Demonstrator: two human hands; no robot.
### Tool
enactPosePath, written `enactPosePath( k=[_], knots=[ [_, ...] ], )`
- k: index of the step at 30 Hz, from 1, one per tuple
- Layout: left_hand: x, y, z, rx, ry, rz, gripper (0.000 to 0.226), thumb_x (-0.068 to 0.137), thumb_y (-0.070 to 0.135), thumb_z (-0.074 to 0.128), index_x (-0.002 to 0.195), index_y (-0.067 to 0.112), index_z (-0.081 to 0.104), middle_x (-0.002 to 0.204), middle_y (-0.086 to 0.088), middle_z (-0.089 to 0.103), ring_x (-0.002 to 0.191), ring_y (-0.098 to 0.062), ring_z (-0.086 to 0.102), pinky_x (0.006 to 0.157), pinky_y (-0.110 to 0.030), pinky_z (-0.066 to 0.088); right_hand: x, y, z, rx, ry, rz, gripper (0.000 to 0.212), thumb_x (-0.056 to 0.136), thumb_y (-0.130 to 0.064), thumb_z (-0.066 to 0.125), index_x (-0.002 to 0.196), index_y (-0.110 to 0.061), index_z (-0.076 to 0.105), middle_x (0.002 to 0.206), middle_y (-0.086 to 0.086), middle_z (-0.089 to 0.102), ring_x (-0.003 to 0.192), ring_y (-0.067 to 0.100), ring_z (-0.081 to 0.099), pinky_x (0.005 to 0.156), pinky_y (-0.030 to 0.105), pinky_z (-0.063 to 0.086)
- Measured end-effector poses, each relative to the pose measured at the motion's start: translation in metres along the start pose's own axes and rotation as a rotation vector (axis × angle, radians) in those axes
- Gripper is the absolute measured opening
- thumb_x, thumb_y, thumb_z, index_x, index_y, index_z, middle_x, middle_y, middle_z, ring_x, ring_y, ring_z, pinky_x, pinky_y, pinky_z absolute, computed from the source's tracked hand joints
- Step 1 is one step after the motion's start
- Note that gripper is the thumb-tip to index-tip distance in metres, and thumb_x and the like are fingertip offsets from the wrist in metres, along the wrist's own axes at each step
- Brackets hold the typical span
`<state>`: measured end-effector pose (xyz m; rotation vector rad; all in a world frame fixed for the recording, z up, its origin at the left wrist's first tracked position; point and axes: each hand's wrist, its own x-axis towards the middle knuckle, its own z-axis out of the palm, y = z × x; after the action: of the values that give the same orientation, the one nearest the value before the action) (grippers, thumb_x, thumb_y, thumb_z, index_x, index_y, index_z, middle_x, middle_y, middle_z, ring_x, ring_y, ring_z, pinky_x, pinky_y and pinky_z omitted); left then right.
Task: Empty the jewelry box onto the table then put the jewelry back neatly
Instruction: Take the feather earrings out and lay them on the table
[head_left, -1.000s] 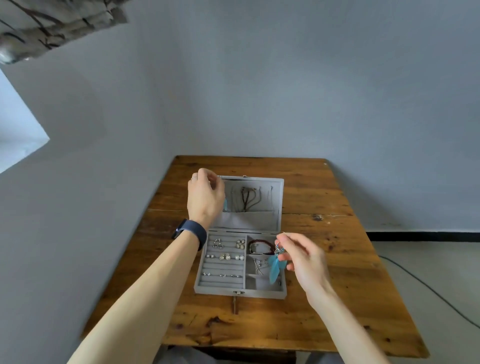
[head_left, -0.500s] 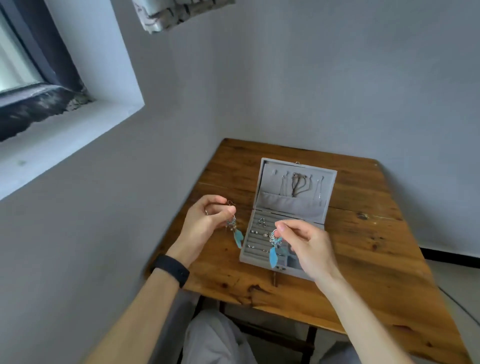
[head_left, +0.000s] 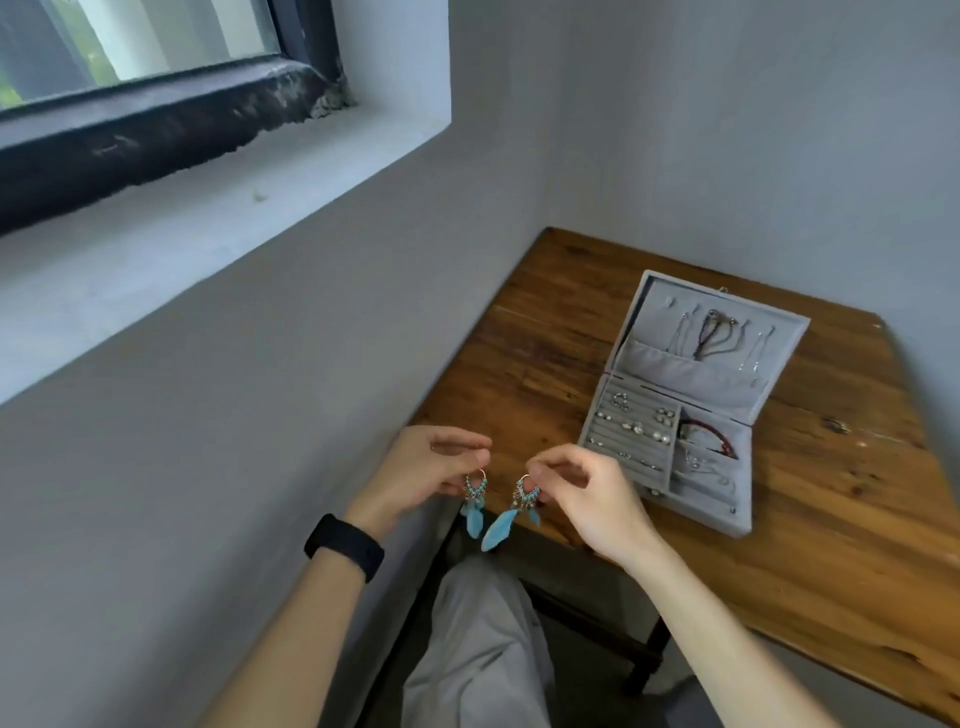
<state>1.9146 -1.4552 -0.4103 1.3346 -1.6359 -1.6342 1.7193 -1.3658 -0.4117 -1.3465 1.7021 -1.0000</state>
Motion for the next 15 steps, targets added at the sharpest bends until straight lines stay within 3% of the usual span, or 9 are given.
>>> enactPosePath(
  k=[4,9,13,15],
  knots=[
    [0.020,-0.006,-0.004,0.150,-0.043,-0.008,0.016,0.085,0.024,0.079,0.099,0.030,0.075,0.090,0.007,0.077,0.079,-0.008,0.072,0.063,-0.018,0.053,0.012,0.006,0.012,-0.123,-0.005,0.039,0.008,0.094,-0.031,0.063,0.091,-0.032,0.070,0.081,-0.017,0.073,0.076,0.000,0.067,0.072,0.021,0.050],
    [0.064,-0.009,0.003,0.305,-0.016,0.066,0.034,0.084,0.025,0.080,0.115,0.031,0.068,0.094,0.008,0.075,0.086,-0.004,0.070,0.076,-0.022,0.055,0.039,0.011,0.018,-0.298,0.071,0.110,0.009,0.095,-0.038,0.061,0.095,-0.035,0.069,0.085,-0.014,0.072,0.085,0.002,0.065,0.070,0.021,0.046],
    [0.094,-0.005,0.005,0.352,-0.024,0.093,0.040,0.084,0.026,0.079,0.122,0.029,0.065,0.096,0.007,0.076,0.091,-0.003,0.069,0.090,-0.026,0.052,0.061,0.007,0.017,-0.391,0.093,0.128,0.017,0.097,-0.039,0.058,0.107,-0.031,0.069,0.097,-0.012,0.071,0.094,0.004,0.061,0.079,0.020,0.041],
    [0.106,-0.003,0.005,0.378,-0.027,0.106,0.040,0.084,0.028,0.079,0.122,0.029,0.065,0.098,0.006,0.075,0.093,-0.003,0.068,0.089,-0.023,0.050,0.071,0.007,0.017,-0.418,0.107,0.134,0.019,0.097,-0.038,0.058,0.108,-0.030,0.070,0.097,-0.013,0.071,0.092,0.004,0.063,0.078,0.019,0.044]
  ],
)
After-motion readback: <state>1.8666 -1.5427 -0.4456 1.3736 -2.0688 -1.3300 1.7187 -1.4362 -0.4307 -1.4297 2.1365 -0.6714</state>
